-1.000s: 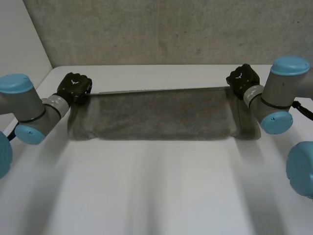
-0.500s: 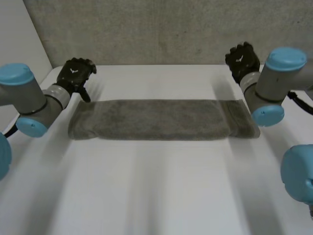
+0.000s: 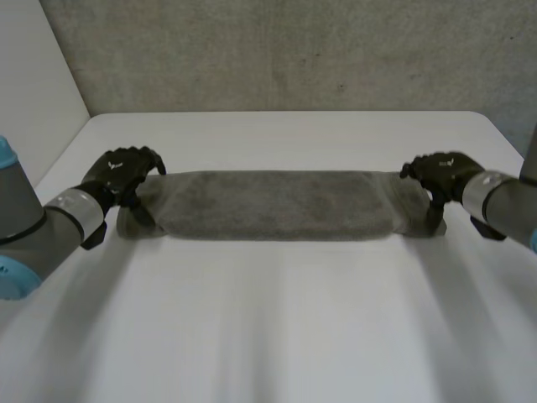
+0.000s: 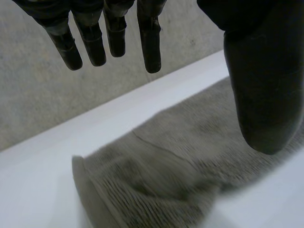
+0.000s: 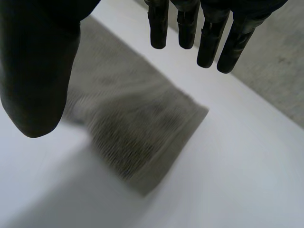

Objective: Fold the towel.

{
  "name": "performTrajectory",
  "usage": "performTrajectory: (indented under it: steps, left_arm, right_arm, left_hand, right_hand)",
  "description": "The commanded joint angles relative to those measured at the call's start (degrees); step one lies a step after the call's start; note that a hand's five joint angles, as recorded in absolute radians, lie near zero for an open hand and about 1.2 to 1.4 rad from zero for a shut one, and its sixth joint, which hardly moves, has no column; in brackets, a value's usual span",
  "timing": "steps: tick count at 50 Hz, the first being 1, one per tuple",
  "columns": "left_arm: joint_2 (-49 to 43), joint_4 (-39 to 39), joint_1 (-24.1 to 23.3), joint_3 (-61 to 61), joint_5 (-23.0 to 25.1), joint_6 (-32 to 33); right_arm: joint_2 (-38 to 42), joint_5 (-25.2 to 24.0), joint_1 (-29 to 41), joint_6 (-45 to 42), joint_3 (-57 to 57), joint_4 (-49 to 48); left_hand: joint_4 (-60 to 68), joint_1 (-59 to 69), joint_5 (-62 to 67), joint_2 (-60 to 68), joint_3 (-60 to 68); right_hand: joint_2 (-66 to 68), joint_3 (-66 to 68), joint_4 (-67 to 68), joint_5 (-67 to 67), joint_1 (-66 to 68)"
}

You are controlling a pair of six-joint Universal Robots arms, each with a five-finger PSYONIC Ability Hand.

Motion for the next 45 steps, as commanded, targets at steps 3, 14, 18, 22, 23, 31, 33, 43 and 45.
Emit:
performTrajectory:
  steps: [3,14,18,22,23,31,33,43,45]
  left_arm:
    - [1.97,5.68,0.63,-5.34,-0.05,-0.21]
    - [3.73,10.79,0.19,-8.68,-0.05,-3.90]
    - [4.26,10.79,0.19,-9.13,-0.05,-4.00]
    - [4.70,11.14,0.45,-9.74,0.04,-4.00]
    - [4.79,11.40,0.37,-9.83,0.04,-4.00]
    - [4.79,11.93,0.01,-10.09,-0.05,-4.00]
    - [4.79,11.93,0.10,-10.18,0.04,-4.00]
    - [4.87,11.93,0.45,-10.36,0.04,-4.00]
    - [4.87,11.93,0.45,-10.36,0.04,-4.00]
  right_arm:
    - [-0.79,-3.36,-3.49,-1.92,11.99,-13.86]
    - [4.57,-4.60,-4.28,-2.01,11.74,-20.11]
    - [5.89,-4.34,-4.28,-2.01,10.95,-21.17]
    - [7.30,-4.77,-4.28,-1.92,9.81,-21.35]
    - [7.65,-4.86,-4.28,-1.92,9.29,-21.44]
    - [7.74,-4.95,-7.44,-1.92,8.05,-21.52]
    - [7.83,-4.87,-8.75,-2.09,7.35,-21.35]
    - [7.92,-4.78,-21.07,-9.65,1.37,-18.71]
    - [7.83,-4.60,-22.21,-11.41,-0.56,-17.31]
  left_hand:
    - [-2.13,-1.51,-1.01,-1.53,-1.67]
    - [-2.13,-1.51,-1.01,-1.53,-1.67]
    - [-2.13,-1.51,-1.01,-1.53,-1.67]
    - [-2.13,-1.51,-1.01,-1.53,-1.67]
    - [-2.13,-1.51,-1.01,-1.53,-1.67]
    - [-2.29,-1.68,-1.17,-1.69,-1.84]
    - [-2.29,-1.68,-1.17,-1.69,-1.84]
    - [-2.29,-1.68,-1.17,-1.69,-1.84]
    - [-2.29,-1.68,-1.17,-1.69,-1.84]
  right_hand:
    - [0.91,1.91,1.59,2.19,0.77]
    - [20.22,21.21,20.89,21.49,20.07]
    - [25.98,26.98,26.65,27.25,25.84]
    - [39.20,40.19,39.87,40.47,39.05]
    - [51.76,52.76,52.43,53.03,51.62]
    - [65.11,66.11,65.79,66.39,64.97]
    - [65.11,66.11,65.79,66.39,64.97]
    - [65.11,66.11,65.79,66.39,64.97]
    - [65.11,66.11,65.79,66.39,64.97]
